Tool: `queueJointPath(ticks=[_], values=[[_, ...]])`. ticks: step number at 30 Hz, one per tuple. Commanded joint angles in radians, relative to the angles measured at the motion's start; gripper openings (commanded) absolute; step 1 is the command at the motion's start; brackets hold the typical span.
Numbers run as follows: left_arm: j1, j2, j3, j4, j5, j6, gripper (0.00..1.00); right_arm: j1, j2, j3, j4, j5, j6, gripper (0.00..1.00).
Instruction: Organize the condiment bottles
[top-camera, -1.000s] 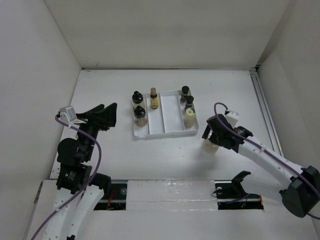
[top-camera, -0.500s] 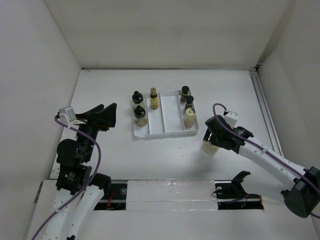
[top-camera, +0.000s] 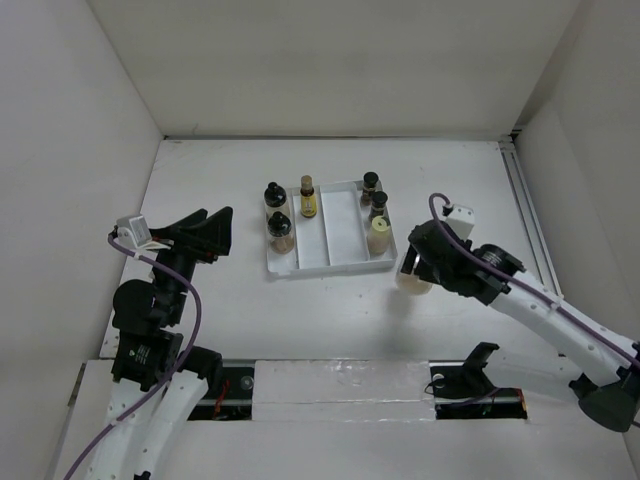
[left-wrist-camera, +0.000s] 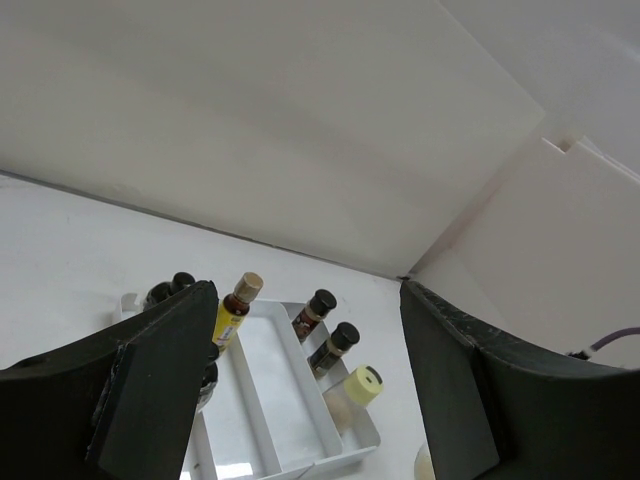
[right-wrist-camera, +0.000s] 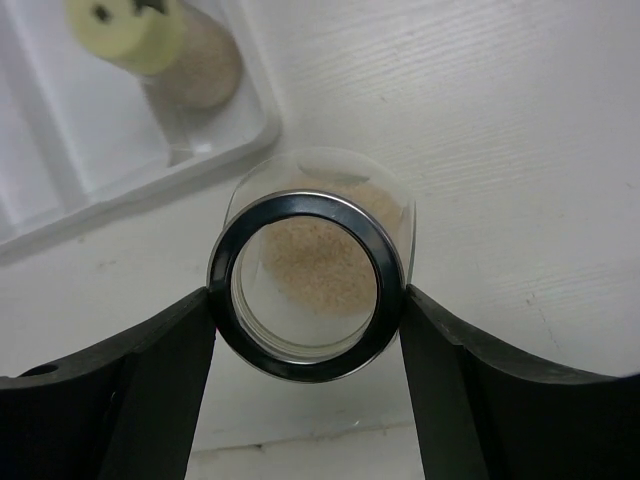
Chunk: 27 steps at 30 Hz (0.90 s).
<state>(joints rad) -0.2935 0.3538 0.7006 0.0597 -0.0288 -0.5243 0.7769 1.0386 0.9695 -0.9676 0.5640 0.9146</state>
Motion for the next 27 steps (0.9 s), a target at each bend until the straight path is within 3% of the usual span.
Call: queueJointPath(ticks=[1, 6, 14, 21, 27], values=[[-0.004, -0.001, 0.023, 0.031, 0.010, 0.009, 0.69, 0.019, -0.055, 0.182, 0.018, -0.015, -0.078, 0.57], [-0.004, 0.019, 0.023, 0.031, 0.010, 0.009, 0.69, 0.062, 0.017, 0.297, 0.068, -0.114, -0.210, 0.57], [-0.004, 0.066, 0.023, 0.031, 0.010, 0.009, 0.69, 0.074, 0.236, 0.443, 0.419, -0.237, -0.440, 0.58], [-0.004, 0.105, 0.033, 0.022, 0.009, 0.018, 0.69, -0.036, 0.515, 0.561, 0.682, -0.375, -0.657, 0.59], [-0.004, 0.123, 0.033, 0.012, 0.009, 0.027, 0.69, -0.128, 0.661, 0.606, 0.733, -0.427, -0.753, 0.61]])
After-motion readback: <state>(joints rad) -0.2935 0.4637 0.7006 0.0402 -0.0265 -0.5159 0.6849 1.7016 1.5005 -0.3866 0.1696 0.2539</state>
